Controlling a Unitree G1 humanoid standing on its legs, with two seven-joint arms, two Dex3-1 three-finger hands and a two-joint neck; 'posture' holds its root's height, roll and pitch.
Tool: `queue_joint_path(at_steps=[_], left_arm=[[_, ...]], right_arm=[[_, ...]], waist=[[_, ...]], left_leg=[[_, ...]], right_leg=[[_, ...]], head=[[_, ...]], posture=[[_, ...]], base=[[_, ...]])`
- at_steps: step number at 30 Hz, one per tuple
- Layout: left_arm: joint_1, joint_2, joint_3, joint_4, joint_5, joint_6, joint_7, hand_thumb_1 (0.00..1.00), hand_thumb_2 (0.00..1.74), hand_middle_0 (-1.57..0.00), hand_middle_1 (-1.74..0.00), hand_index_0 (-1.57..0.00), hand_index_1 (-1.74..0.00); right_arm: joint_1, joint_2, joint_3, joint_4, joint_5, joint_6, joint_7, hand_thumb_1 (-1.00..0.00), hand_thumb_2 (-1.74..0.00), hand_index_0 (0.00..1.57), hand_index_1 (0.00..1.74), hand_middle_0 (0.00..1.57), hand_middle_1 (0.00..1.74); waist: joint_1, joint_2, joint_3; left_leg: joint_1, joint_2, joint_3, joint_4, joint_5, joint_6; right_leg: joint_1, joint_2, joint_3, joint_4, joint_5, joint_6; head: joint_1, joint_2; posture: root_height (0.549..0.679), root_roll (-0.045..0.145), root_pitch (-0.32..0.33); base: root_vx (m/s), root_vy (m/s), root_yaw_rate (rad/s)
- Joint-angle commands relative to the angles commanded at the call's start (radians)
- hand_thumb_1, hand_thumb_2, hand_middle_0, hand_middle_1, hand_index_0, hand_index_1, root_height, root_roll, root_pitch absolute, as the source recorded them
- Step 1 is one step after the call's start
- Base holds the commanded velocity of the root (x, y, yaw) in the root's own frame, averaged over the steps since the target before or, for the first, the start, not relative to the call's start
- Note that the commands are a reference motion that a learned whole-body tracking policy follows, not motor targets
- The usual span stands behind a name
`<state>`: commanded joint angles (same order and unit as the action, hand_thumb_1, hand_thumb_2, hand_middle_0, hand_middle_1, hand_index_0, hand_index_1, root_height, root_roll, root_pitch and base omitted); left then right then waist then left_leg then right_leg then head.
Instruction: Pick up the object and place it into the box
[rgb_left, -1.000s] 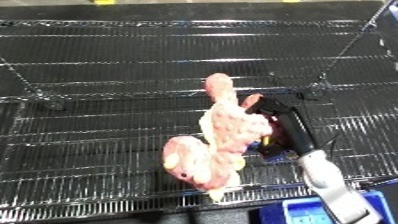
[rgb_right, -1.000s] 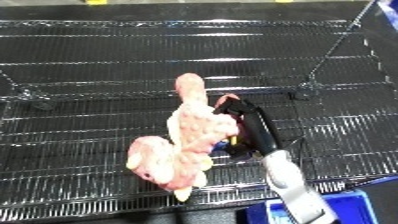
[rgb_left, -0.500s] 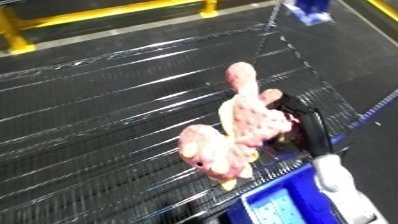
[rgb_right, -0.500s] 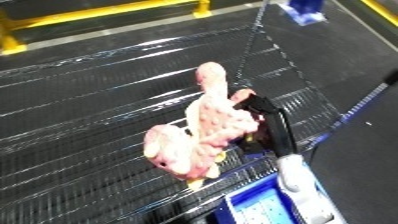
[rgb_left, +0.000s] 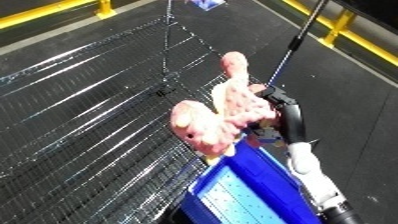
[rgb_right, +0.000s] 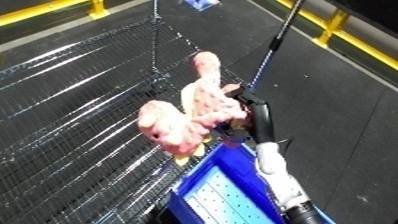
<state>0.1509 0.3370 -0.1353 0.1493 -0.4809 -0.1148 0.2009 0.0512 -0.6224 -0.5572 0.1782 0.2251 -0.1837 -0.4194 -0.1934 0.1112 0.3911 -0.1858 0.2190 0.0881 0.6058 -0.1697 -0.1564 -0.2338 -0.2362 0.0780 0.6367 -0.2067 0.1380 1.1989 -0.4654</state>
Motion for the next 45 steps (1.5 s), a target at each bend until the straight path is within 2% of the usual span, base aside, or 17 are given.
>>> queue_joint_path(at_steps=[8,14,18,23,26,29,33,43,45], left_arm=[[-0.017,-0.005,-0.028,0.03,-0.009,-0.014,0.001,1.0,1.74,-1.57,-1.74,-1.57,-1.74],[-0.03,0.007,-0.044,0.041,-0.007,-0.027,-0.003,1.0,1.74,-1.57,-1.74,-1.57,-1.74],[-0.036,0.015,-0.053,0.044,-0.006,-0.034,-0.009,1.0,1.74,-1.57,-1.74,-1.57,-1.74],[-0.041,0.021,-0.06,0.049,-0.001,-0.041,-0.009,1.0,1.74,-1.57,-1.74,-1.57,-1.74],[-0.043,0.021,-0.062,0.051,0.001,-0.044,-0.009,1.0,1.74,-1.57,-1.74,-1.57,-1.74],[-0.046,0.023,-0.063,0.054,0.006,-0.046,-0.01,1.0,1.74,-1.57,-1.74,-1.57,-1.74],[-0.047,0.028,-0.062,0.05,0.014,-0.048,-0.013,1.0,1.74,-1.57,-1.74,-1.57,-1.74],[-0.034,0.035,-0.044,0.043,0.025,-0.042,-0.024,1.0,1.74,-1.57,-1.74,-1.57,-1.74],[-0.03,0.034,-0.04,0.041,0.027,-0.04,-0.024,1.0,1.74,-1.57,-1.74,-1.57,-1.74]], right_arm=[[0.036,0.036,-0.061,0.104,0.083,-0.036,-0.028,-1.0,-1.74,1.57,1.74,1.57,1.74],[0.027,0.049,-0.092,0.249,0.159,-0.05,-0.055,-1.0,-1.74,1.57,1.74,1.57,1.74],[0.021,0.039,-0.108,0.339,0.184,-0.049,-0.059,-1.0,-1.74,1.57,1.74,1.57,1.74],[0.018,0.028,-0.113,0.393,0.201,-0.047,-0.047,-1.0,-1.74,1.57,1.74,1.57,1.74],[0.013,0.031,-0.114,0.415,0.215,-0.049,-0.042,-0.85,-1.48,1.33,1.48,1.33,1.48],[0.014,0.036,-0.109,0.438,0.221,-0.048,-0.035,-0.7,-1.22,1.1,1.22,1.1,1.22],[0.02,0.046,-0.105,0.454,0.221,-0.048,-0.028,-0.5,-0.87,0.79,0.87,0.79,0.87],[0.038,0.075,-0.101,0.466,0.221,-0.059,-0.02,0.0,0.0,0.0,0.0,0.0,0.0],[0.038,0.081,-0.098,0.463,0.22,-0.06,-0.021,0.0,0.0,0.0,0.0,0.0,0.0]], waist=[[-0.059,0.025,-0.005],[-0.087,0.043,-0.003],[-0.1,0.056,0.003],[-0.12,0.079,0.021],[-0.128,0.089,0.028],[-0.132,0.094,0.029],[-0.135,0.094,0.024],[-0.119,0.078,0.011],[-0.113,0.074,0.008]], left_leg=[[0.01,0.003,0.017,-0.004,0.001,-0.0076],[0.011,0.002,0.025,0.003,0.0,-0.0131],[0.009,0.001,0.028,0.011,-0.001,-0.0166],[0.007,-0.01,0.037,0.026,-0.004,-0.0186],[0.008,-0.014,0.043,0.035,-0.008,-0.019],[0.009,-0.015,0.047,0.037,-0.011,-0.02],[0.009,-0.012,0.049,0.03,-0.009,-0.0217],[0.009,-0.007,0.043,0.008,0.007,-0.0221],[0.01,-0.007,0.042,0.003,0.011,-0.0219]], right_leg=[[0.003,0.0088,0.015,-0.01,0.002,-0.0089],[0.0,0.0104,0.02,-0.009,0.003,-0.0135],[-0.008,0.0085,0.022,0.003,0.001,-0.0148],[-0.026,0.0003,0.033,0.025,-0.002,-0.0161],[-0.031,-0.0028,0.039,0.035,-0.006,-0.0175],[-0.031,-0.0046,0.042,0.035,-0.008,-0.0181],[-0.027,-0.006,0.042,0.026,-0.009,-0.0175],[-0.012,-0.0036,0.03,0.002,-0.006,-0.016],[-0.009,-0.0026,0.027,-0.002,-0.006,-0.0157]], head=[[0.032,-0.02],[0.042,-0.028],[0.043,-0.033],[0.043,-0.052],[0.044,-0.062],[0.039,-0.065],[0.033,-0.083],[0.013,-0.112],[0.004,-0.118]], posture=[[0.645,0.078,-0.166],[0.646,0.085,-0.167],[0.645,0.089,-0.169],[0.643,0.098,-0.172],[0.642,0.102,-0.173],[0.642,0.105,-0.172],[0.643,0.105,-0.169],[0.646,0.105,-0.168],[0.647,0.105,-0.169]], base=[[-0.005,0.002,-0.104],[-0.018,0.005,-0.046],[-0.02,0.008,-0.014],[-0.024,0.038,-0.071],[-0.021,0.027,-0.062],[-0.015,0.011,-0.034],[-0.009,-0.002,0.003],[-0.002,-0.012,0.032],[0.001,-0.013,0.048]])
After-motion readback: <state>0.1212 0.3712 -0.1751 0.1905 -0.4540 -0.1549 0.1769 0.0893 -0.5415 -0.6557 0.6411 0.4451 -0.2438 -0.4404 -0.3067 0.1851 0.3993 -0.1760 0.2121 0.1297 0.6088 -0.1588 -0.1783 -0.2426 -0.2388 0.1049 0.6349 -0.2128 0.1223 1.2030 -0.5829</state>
